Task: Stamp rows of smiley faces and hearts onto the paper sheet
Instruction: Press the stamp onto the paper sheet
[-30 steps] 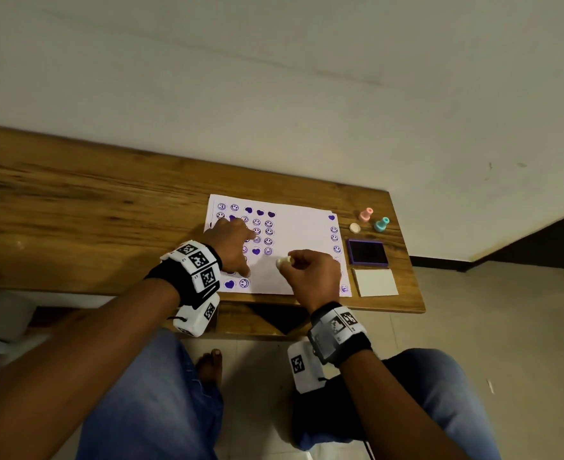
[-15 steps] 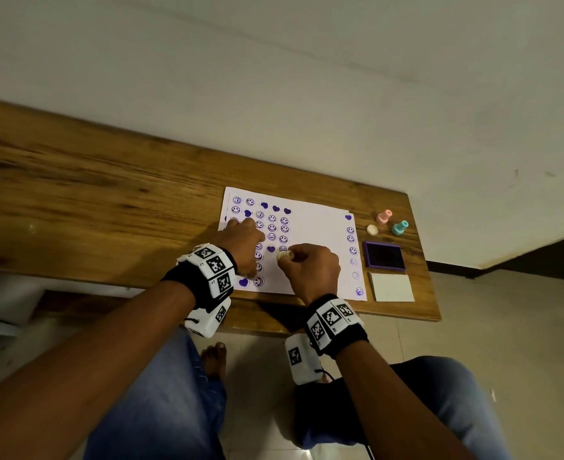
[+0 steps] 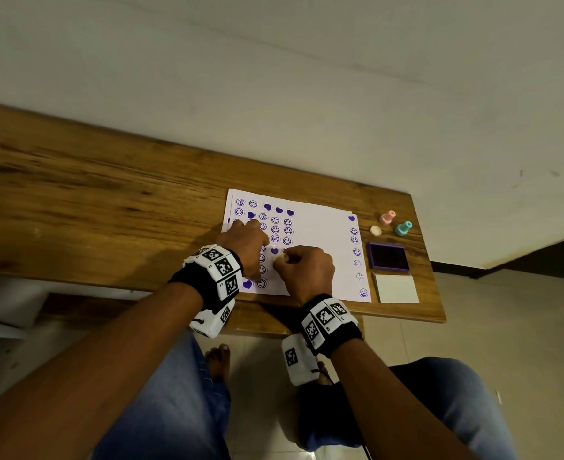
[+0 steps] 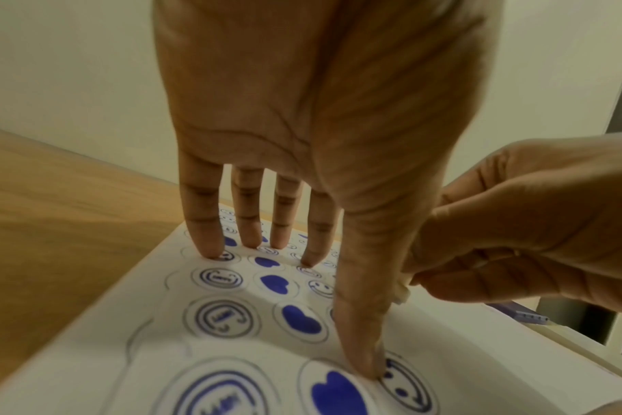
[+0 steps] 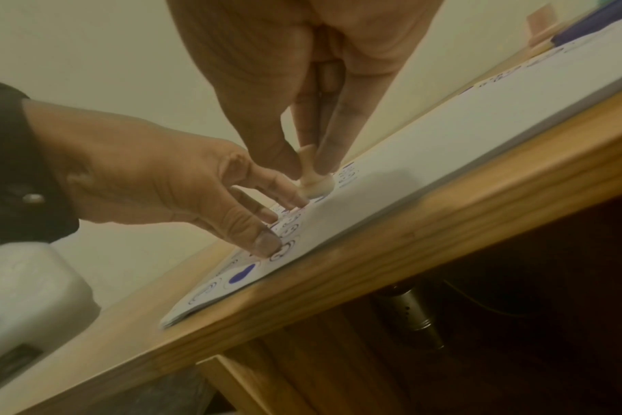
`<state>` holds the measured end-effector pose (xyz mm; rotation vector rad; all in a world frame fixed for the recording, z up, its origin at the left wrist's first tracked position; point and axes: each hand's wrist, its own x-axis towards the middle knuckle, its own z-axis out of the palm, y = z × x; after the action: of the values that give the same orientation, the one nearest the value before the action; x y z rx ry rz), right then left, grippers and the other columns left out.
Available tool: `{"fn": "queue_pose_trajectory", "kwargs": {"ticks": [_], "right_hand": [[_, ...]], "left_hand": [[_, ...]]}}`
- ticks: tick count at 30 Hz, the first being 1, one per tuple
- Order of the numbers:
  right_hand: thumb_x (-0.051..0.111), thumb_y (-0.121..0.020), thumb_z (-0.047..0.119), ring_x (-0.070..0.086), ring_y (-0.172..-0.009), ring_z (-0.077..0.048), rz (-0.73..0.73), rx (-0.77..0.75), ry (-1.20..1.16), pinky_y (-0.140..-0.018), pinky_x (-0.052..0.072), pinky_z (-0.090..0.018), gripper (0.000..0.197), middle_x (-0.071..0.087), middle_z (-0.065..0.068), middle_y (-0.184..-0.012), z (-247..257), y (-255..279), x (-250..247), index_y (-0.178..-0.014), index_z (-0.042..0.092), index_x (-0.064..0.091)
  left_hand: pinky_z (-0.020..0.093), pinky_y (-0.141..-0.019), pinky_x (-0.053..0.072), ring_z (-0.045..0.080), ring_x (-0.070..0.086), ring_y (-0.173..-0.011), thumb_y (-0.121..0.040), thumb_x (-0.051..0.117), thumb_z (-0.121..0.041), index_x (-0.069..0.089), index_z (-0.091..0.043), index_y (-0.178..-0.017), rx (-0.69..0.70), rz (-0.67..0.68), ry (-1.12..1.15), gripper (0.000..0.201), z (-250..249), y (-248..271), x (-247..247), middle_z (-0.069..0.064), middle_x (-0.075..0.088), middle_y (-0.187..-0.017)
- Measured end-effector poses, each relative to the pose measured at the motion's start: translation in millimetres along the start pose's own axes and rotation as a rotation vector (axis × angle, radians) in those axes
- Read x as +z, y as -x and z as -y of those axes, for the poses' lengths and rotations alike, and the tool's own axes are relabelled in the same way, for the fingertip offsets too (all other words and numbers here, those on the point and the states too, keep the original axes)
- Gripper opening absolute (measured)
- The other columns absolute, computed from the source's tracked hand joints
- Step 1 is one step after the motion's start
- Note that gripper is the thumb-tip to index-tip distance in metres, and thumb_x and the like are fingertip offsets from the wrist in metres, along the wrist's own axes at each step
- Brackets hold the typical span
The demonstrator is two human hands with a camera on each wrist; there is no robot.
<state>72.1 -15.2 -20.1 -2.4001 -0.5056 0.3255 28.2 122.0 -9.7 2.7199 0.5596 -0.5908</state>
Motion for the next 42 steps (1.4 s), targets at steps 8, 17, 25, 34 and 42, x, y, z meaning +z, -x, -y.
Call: {"fn": "queue_pose_trajectory", "kwargs": {"ticks": [8,17,25,34,42], "right_hand": [[0.071,-0.084,0.026,0.069,-0.081,-0.025,0.025,0.004,0.059,-0.084,0.057,-0.038,0.015,0.077,-0.006,-0.086,5.8,-1.3,4.8,-0.083,0.012,0.079],[0.069,-0.085,0.026,0.068,-0.082,-0.026,0.075,0.003,0.187,-0.078,0.049,-0.03,0.017,0.077,-0.006,-0.086,7.8,-9.8,7.5,-0.082,0.012,0.078],[0.081,-0.081,0.033,0.068,-0.094,-0.026,0.156,0.005,0.297,-0.076,0.048,-0.029,0.025,0.076,-0.008,-0.096,10.9,-34.6,5.8,-0.094,0.011,0.078],[0.082,-0.081,0.031,0.068,-0.094,-0.027,0.157,-0.007,0.25,-0.075,0.043,-0.028,0.022,0.075,-0.009,-0.095,5.5,-36.3,5.8,-0.087,0.011,0.076],[0.084,-0.077,0.033,0.07,-0.09,-0.025,0.141,0.052,0.117,-0.077,0.051,-0.028,0.024,0.076,-0.008,-0.089,6.3,-29.0,-3.5,-0.083,0.011,0.077]], "left_hand": [[0.044,-0.094,0.045,0.028,0.036,-0.129,-0.061,0.087,-0.044,0.05,-0.028,-0.136,0.017,-0.008,0.006,0.085,3.4,-0.7,2.0,0.0,0.04,-0.137],[0.045,-0.092,0.045,0.028,0.036,-0.128,-0.062,0.087,-0.043,0.052,-0.028,-0.134,0.021,-0.009,0.009,0.082,2.5,-2.0,2.9,0.0,0.04,-0.135],[0.044,-0.092,0.047,0.028,0.037,-0.127,-0.061,0.087,-0.044,0.053,-0.027,-0.133,0.022,-0.005,-0.013,0.082,2.0,-6.4,4.1,0.0,0.04,-0.135],[0.045,-0.092,0.048,0.028,0.037,-0.127,-0.059,0.089,-0.04,0.053,-0.027,-0.133,0.01,-0.012,-0.005,0.083,0.2,-8.3,4.2,0.0,0.041,-0.133],[0.046,-0.096,0.048,0.029,0.042,-0.126,-0.056,0.091,-0.038,0.055,-0.026,-0.131,-0.027,-0.019,-0.008,0.084,-7.0,-1.3,-0.6,0.001,0.044,-0.131]]}}
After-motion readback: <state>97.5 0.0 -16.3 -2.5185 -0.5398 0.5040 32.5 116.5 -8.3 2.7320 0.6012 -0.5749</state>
